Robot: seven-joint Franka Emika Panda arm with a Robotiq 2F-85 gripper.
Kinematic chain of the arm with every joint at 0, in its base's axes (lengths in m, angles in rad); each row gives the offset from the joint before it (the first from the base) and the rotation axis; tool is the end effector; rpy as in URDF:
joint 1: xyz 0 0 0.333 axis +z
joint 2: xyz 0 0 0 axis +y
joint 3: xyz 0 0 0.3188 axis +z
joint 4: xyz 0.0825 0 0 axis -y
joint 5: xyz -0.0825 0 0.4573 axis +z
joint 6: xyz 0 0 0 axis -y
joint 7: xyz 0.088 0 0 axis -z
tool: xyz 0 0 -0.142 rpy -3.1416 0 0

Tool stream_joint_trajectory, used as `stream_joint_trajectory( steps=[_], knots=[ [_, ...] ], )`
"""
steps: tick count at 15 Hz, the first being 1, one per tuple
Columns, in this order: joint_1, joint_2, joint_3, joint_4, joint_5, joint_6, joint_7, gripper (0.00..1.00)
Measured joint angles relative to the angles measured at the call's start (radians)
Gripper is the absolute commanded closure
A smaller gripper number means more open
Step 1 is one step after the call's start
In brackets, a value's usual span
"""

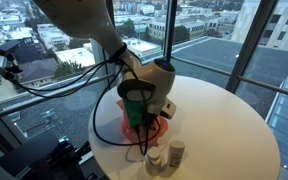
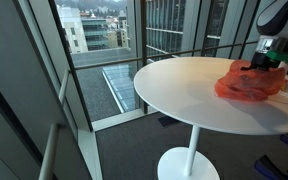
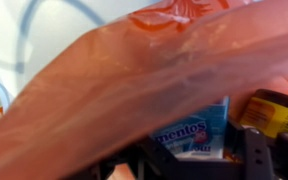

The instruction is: Remove the blue bottle from the plastic bag and put it on the table top

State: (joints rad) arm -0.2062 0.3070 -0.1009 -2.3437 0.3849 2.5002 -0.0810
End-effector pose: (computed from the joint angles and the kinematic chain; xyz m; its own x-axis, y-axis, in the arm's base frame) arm 0.5057 -0.1597 0.0952 0.8489 -0.5054 -0.1543 -0.5264 -0.8346 -0.1622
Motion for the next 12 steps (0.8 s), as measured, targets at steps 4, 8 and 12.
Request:
stream_joint_trajectory(
  steps=[4,8,12],
  knots=[
    [0.001,-0.048,-0.007,-0.022,-0.055,-0.009,0.002,0.57],
    [0.001,-0.112,-0.015,-0.038,-0.104,-0.033,0.002,0.57],
    [0.003,-0.167,-0.016,-0.043,-0.124,-0.053,0.002,0.57]
  ],
)
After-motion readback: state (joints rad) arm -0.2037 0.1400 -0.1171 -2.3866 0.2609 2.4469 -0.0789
